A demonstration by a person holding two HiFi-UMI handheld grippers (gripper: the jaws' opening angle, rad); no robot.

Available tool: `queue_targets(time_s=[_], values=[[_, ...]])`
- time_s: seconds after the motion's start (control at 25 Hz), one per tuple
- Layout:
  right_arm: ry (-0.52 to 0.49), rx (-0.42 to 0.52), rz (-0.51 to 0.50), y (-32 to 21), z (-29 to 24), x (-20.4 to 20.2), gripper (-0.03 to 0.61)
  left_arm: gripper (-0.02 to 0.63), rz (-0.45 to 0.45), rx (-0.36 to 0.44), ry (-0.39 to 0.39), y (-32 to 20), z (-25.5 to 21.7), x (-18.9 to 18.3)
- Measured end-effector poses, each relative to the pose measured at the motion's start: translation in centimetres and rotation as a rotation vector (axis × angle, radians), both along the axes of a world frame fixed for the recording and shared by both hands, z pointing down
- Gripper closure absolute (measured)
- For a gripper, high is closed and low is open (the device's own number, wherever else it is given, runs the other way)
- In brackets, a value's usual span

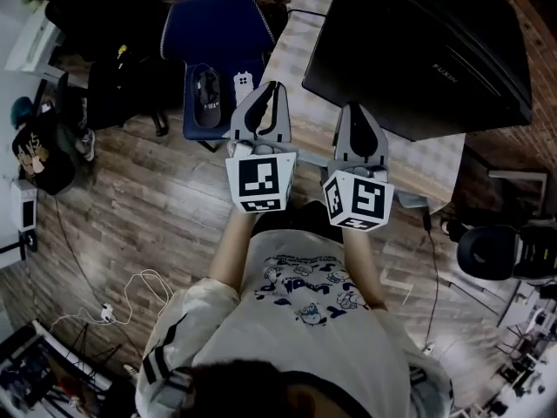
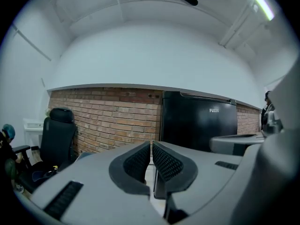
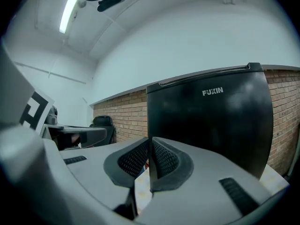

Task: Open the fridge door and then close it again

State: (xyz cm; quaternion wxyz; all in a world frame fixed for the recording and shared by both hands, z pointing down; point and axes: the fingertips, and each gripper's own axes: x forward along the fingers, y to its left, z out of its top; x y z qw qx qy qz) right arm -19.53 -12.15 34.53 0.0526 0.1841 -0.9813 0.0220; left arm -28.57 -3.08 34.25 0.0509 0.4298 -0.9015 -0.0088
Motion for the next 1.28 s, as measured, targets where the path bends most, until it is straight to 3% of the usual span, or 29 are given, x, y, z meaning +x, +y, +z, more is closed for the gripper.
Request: queue_targets(time_s=[0.2, 0.4, 0.52, 1.28], values=[[0.007, -0.007, 0.027, -1.0, 0.3, 0.5, 0.537, 0.597, 0.062, 0.019, 0.006, -2.1, 0.1, -0.4], [0.005, -0.016, 0.035, -2.2, 0.6, 0.2, 0.537, 0.594, 0.111, -0.036, 0.0, -4.5, 0.6, -1.0], [0.005, -0.027, 0.035, -3.1, 0.8, -0.1, 0.537, 0.523, 0.153, -0.046, 0.008, -6.0, 0.9, -1.2], [0.065, -0.059, 0.001, -6.8, 3.3, -2.3, 0.537, 0.37, 0.45, -0.038, 0.103, -13.6, 4.7, -2.8]])
